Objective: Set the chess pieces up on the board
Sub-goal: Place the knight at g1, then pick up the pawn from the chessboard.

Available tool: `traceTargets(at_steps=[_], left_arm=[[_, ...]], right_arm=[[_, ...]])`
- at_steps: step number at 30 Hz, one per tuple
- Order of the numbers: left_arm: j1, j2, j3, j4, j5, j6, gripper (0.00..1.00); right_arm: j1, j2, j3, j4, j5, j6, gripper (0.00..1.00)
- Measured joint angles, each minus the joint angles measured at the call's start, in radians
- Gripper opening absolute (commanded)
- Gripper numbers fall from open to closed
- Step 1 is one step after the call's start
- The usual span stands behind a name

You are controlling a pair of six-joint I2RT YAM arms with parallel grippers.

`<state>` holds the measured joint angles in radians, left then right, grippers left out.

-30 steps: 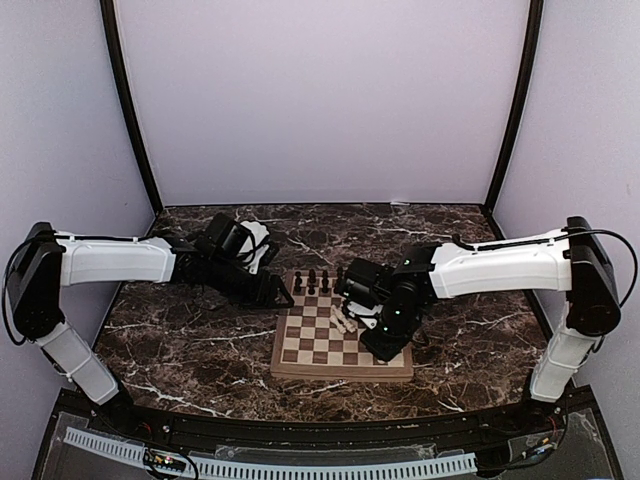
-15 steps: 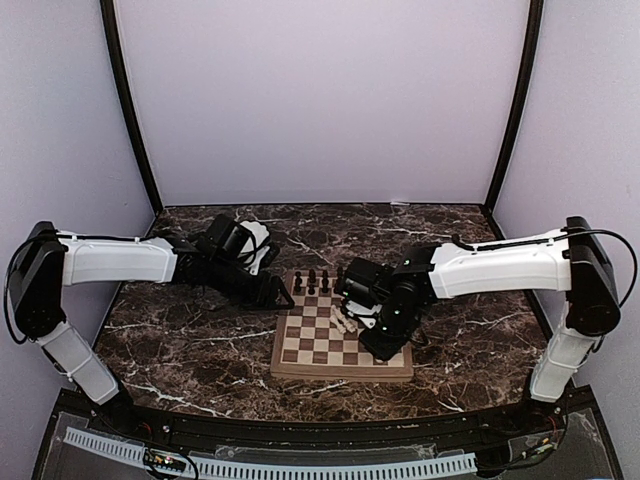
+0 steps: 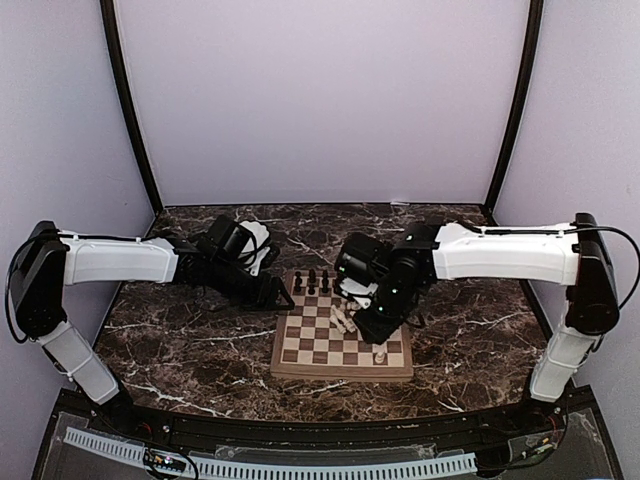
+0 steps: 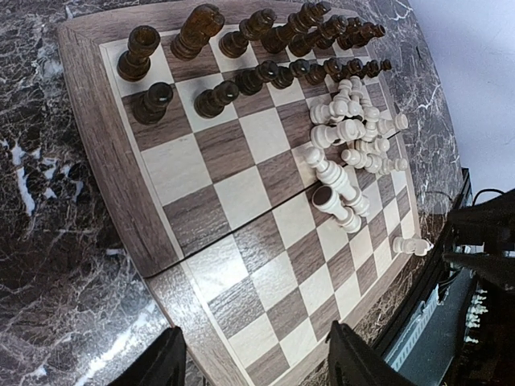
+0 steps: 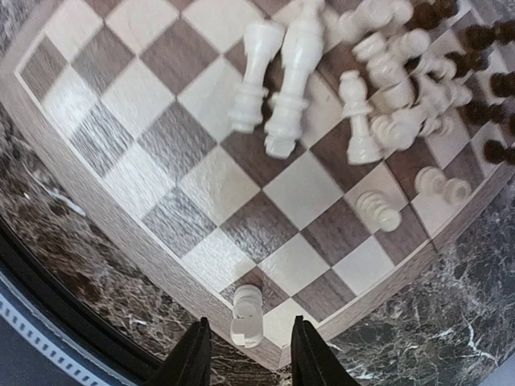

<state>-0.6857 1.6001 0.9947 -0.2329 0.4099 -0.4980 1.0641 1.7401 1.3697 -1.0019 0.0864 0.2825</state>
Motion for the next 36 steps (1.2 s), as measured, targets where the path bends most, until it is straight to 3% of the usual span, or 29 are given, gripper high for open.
traceTargets(at_steps=[4, 11, 16, 22, 36], left_arm=[[0.000, 0.000, 0.000, 0.000, -0.001, 0.000, 0.63], [0.000, 0.000, 0.020, -0.004, 0.000, 0.001, 0.63], [0.000, 0.000, 0.037, -0.008, 0.000, 0.003, 0.63], [0.000, 0.000, 0.037, -0.014, 0.001, 0.004, 0.63], [0.000, 0.000, 0.039, -0.046, 0.000, 0.017, 0.63]], right_arm=[[-0.084, -0.011, 0.056, 0.018, -0.005, -0.019, 0.23], [-0.203, -0.002, 0.031, 0.029, -0.002, -0.071, 0.23], [-0.219, 0.022, 0.031, 0.048, -0.011, -0.091, 0.23], [-0.221, 0.048, 0.031, 0.068, -0.046, -0.103, 0.31], [-0.221, 0.142, 0.040, 0.082, -0.068, -0.108, 0.24]])
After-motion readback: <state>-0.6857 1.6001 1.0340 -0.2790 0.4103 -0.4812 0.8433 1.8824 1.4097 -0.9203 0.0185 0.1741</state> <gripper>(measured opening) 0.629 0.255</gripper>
